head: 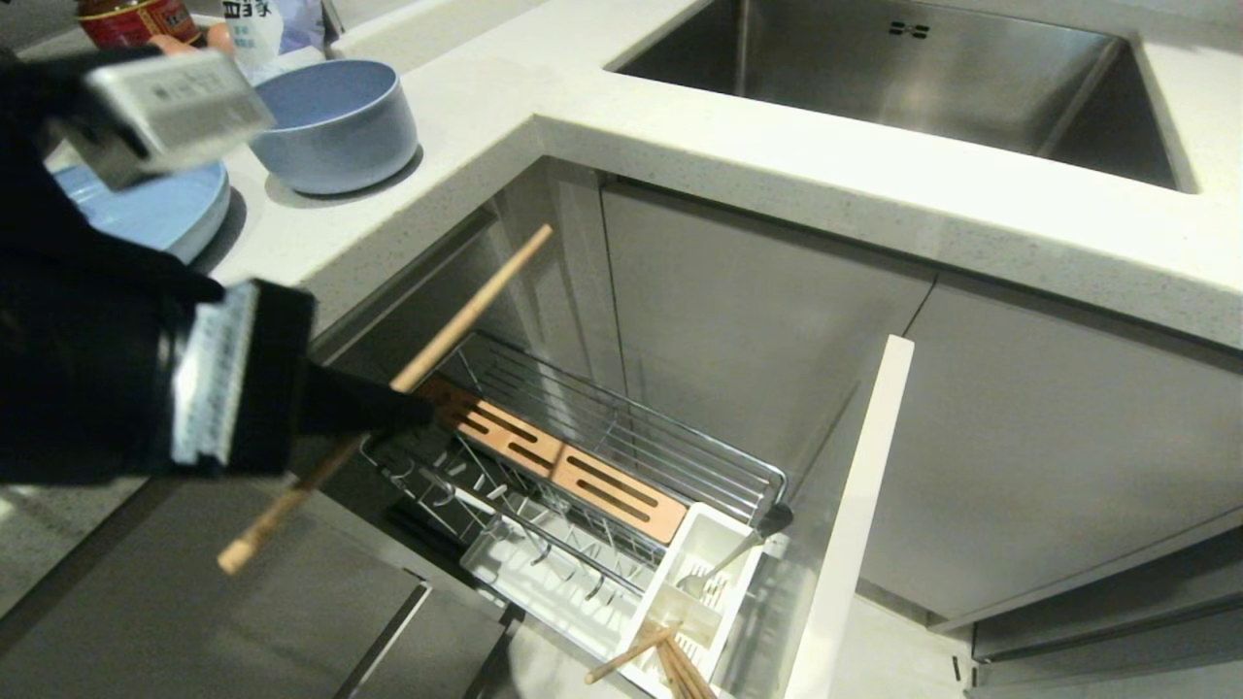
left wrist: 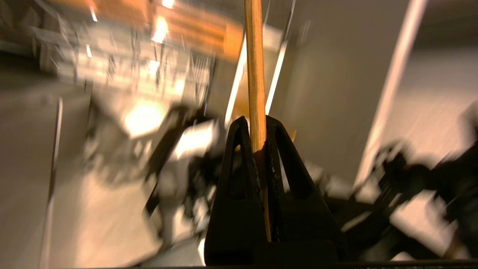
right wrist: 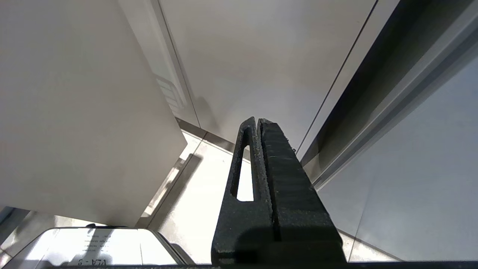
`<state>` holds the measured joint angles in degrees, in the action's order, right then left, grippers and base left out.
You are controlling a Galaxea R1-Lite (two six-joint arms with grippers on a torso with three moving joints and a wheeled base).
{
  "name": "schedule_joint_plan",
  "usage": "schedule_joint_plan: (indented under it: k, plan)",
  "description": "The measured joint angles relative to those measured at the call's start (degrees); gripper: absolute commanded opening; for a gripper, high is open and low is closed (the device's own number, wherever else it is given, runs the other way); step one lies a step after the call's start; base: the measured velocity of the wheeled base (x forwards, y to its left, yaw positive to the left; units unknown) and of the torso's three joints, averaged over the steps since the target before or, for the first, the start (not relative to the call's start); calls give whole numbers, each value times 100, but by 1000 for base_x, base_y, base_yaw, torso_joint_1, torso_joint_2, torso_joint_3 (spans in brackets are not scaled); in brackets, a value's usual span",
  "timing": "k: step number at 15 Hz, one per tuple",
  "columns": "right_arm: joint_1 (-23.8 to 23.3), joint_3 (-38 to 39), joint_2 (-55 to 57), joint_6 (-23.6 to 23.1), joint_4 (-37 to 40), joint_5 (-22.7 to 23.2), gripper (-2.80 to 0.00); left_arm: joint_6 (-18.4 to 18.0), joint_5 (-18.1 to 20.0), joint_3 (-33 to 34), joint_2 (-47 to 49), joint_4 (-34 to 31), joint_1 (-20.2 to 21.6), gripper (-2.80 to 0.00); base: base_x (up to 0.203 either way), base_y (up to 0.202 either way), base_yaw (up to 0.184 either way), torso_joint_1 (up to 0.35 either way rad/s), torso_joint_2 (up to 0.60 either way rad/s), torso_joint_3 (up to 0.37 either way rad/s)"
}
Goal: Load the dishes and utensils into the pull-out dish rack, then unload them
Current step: Pick up the chopsticks and place it in the cupboard
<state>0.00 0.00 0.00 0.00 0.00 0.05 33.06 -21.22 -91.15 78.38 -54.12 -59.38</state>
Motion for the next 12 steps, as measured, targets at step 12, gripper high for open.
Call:
schedule_joint_plan:
  k: [12]
  plan:
    - [0,0,0,0,0,3,-280,76,1313,451,1918,-1355,-903,-280,0,0,0,0,0,0]
